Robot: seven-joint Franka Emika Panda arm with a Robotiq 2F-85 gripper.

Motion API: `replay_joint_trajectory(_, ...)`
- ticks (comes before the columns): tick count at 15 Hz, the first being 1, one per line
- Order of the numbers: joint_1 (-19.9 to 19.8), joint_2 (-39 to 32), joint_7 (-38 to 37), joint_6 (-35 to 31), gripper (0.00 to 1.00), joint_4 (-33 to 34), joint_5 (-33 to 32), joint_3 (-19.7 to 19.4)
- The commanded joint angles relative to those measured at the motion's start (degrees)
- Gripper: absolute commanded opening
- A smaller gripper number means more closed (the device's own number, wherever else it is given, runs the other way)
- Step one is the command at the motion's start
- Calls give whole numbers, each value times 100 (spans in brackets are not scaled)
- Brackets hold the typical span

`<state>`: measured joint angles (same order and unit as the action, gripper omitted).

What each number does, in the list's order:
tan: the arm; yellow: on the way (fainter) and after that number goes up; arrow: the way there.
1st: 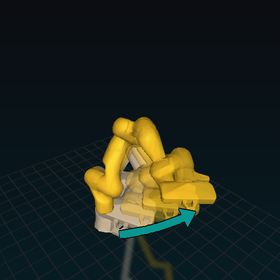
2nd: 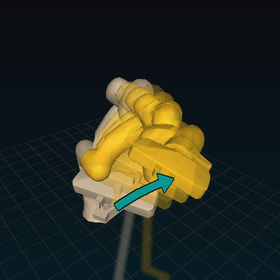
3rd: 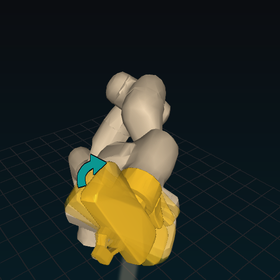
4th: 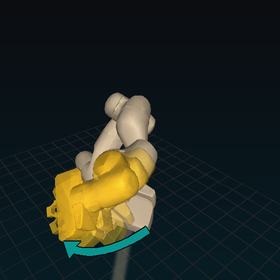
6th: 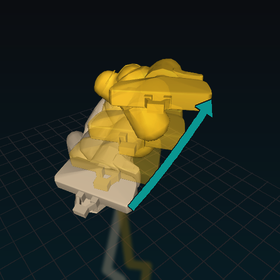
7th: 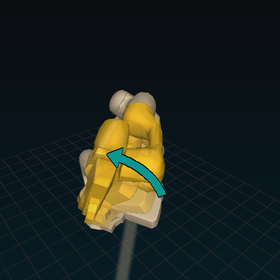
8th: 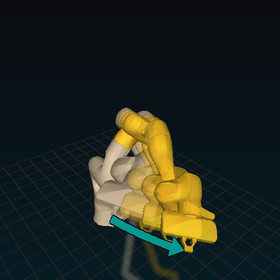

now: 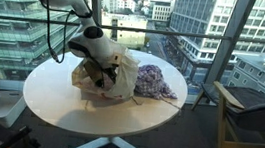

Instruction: Remove the purple and blue shirts and the brown object from the plastic

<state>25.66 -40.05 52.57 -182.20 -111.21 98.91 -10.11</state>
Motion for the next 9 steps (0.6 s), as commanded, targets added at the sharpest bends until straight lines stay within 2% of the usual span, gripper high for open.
replay_joint_trajectory(1,56,-16,-276,-311,100,-2,-841,-46)
replay_joint_trajectory(8,202,-361,-1007,-33,100,147,-2093,-614)
replay_joint_trajectory(9,-370,-271,-1595,-309,100,62,-2980,-13)
